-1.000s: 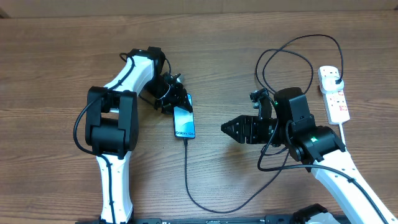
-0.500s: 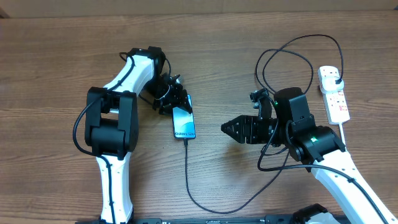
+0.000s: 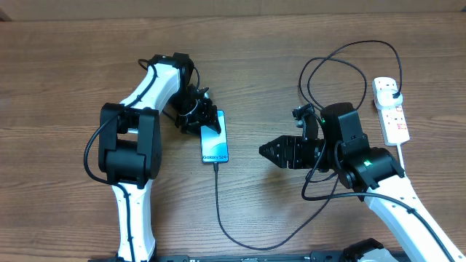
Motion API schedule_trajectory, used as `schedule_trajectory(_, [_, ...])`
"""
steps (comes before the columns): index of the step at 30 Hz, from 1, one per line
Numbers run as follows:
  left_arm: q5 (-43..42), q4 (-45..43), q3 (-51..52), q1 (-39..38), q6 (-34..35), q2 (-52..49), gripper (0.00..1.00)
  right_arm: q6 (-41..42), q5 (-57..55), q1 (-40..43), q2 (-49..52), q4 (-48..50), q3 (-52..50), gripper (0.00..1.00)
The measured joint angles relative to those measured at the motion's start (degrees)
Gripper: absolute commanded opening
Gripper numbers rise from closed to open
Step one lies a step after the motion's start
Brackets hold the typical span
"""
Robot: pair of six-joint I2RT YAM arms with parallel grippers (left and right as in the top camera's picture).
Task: Plug charger to phone and switch on socket
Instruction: 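Open the left gripper and raise it away from the phone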
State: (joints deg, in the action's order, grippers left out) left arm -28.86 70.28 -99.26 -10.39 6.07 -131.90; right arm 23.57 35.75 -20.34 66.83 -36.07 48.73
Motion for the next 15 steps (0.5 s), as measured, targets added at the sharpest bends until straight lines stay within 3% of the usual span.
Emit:
schedule_trajectory(2, [0.87, 0.07, -0.17, 0.0, 0.04, 0.09, 0.66, -0.11, -0.02, 0.0, 0.0, -0.09, 0.0, 0.56])
schedule_trajectory(10, [8.39, 1.01, -1.31, 0.02, 0.37, 0.74, 0.66, -0.37, -2.51, 0.02, 0.0, -0.44, 0.02, 0.56])
schedule_trajectory(15, [14.25, 2.91, -4.68, 1.73, 0.33, 0.98, 0.67, -0.61, -4.79, 2.69, 0.2, -4.96, 2.19, 0.49])
